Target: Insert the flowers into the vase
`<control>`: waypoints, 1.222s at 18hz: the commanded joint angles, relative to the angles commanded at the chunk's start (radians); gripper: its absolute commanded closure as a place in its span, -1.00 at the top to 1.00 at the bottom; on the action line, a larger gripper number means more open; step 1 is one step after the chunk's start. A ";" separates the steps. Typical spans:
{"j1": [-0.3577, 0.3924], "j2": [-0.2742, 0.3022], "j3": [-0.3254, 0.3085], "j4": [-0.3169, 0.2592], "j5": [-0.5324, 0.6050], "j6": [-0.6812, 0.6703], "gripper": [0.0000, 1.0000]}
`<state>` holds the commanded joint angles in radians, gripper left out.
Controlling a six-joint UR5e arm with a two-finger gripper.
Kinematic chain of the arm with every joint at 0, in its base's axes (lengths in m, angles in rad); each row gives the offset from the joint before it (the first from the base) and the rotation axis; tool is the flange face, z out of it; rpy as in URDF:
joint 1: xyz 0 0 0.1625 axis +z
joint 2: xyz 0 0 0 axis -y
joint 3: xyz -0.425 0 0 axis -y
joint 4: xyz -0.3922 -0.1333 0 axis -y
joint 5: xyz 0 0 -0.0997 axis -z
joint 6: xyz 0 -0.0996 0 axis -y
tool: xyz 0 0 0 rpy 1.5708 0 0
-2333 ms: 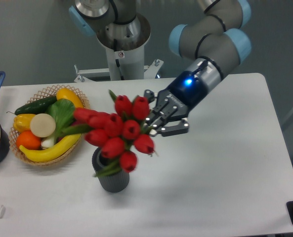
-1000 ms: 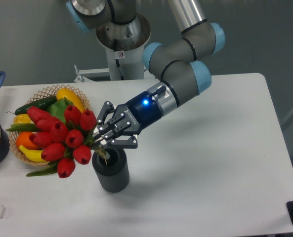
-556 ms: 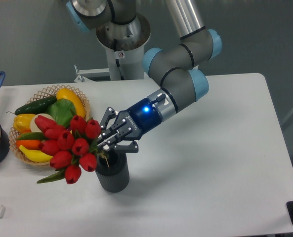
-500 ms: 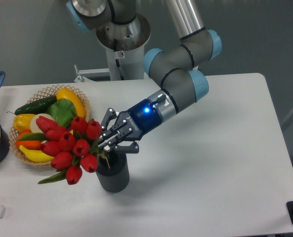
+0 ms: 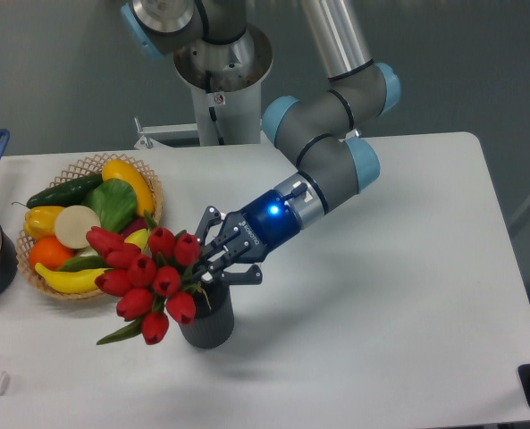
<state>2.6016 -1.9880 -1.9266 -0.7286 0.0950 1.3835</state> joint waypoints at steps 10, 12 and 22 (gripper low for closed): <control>0.029 -0.002 -0.002 0.000 0.020 0.043 0.47; 0.043 0.009 0.005 0.002 0.038 0.043 1.00; 0.242 0.248 0.018 0.003 0.562 0.055 1.00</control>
<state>2.8437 -1.7398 -1.9083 -0.7256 0.6572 1.4388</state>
